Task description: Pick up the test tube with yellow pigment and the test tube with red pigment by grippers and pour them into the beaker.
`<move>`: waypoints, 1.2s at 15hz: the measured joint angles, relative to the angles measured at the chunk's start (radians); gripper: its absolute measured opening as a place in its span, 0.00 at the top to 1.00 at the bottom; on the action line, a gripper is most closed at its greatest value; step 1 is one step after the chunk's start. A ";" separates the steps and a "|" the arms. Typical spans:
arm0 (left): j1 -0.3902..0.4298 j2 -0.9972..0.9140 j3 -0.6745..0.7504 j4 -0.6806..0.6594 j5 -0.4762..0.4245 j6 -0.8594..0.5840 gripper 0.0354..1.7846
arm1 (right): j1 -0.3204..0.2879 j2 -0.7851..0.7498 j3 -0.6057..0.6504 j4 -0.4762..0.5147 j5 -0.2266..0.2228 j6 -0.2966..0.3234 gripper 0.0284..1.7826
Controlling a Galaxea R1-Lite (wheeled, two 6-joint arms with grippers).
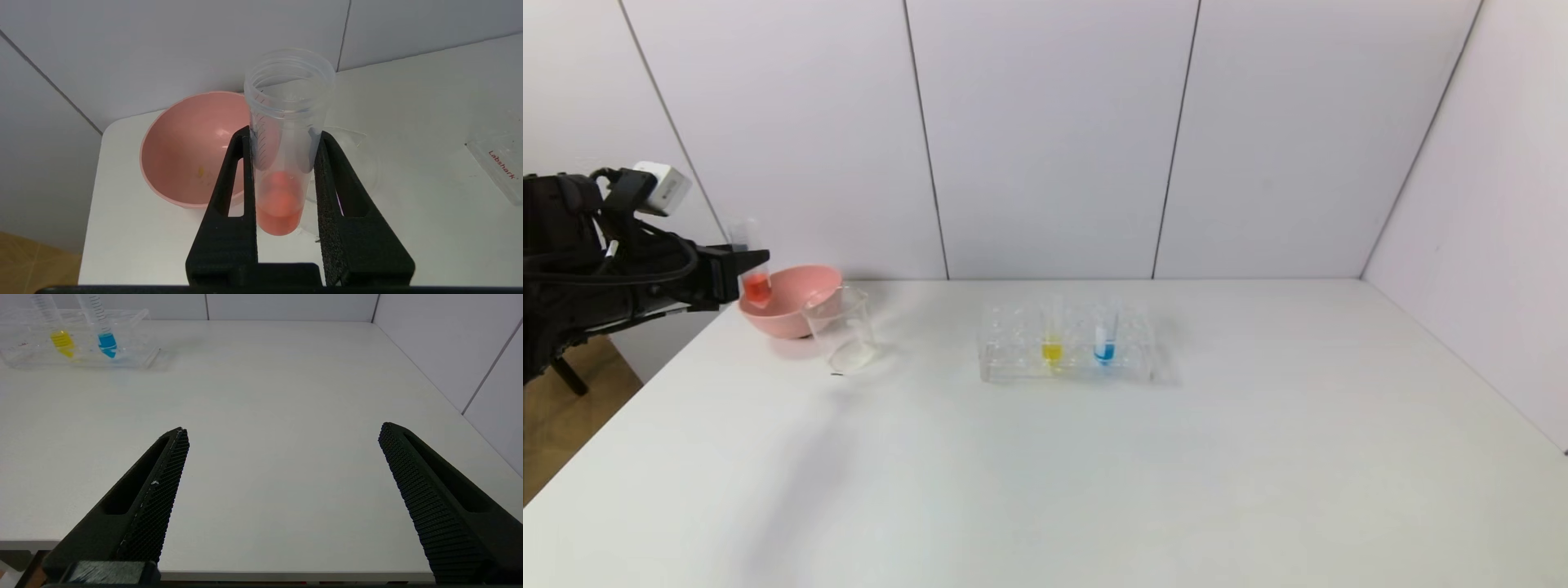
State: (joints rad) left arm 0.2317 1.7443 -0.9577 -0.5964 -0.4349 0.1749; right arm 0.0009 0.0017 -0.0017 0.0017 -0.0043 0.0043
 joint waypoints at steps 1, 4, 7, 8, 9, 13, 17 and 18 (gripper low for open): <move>0.005 0.006 -0.006 0.011 -0.016 0.008 0.77 | 0.000 0.000 0.000 0.000 0.000 0.000 0.05; 0.031 0.023 -0.040 0.098 -0.089 0.095 0.77 | 0.000 0.000 0.000 0.000 0.000 0.000 0.05; 0.053 0.039 -0.082 0.167 -0.094 0.206 0.77 | 0.000 0.000 0.000 0.000 0.000 0.000 0.05; 0.055 0.044 -0.094 0.174 -0.094 0.232 0.77 | 0.000 0.000 0.000 0.000 0.000 0.000 0.05; 0.055 0.049 -0.103 0.183 -0.094 0.258 0.77 | 0.000 0.000 0.000 0.000 0.000 0.000 0.05; 0.055 0.076 -0.128 0.183 -0.098 0.300 0.77 | 0.000 0.000 0.000 0.000 0.000 0.000 0.05; 0.039 0.083 -0.129 0.182 -0.098 0.315 0.77 | -0.001 0.000 0.000 0.000 0.000 0.000 0.05; 0.034 0.085 -0.130 0.181 -0.098 0.317 0.77 | -0.001 0.000 0.000 0.000 0.000 0.000 0.05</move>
State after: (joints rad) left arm 0.2660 1.8294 -1.0877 -0.4151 -0.5330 0.4917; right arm 0.0000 0.0017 -0.0017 0.0013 -0.0047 0.0038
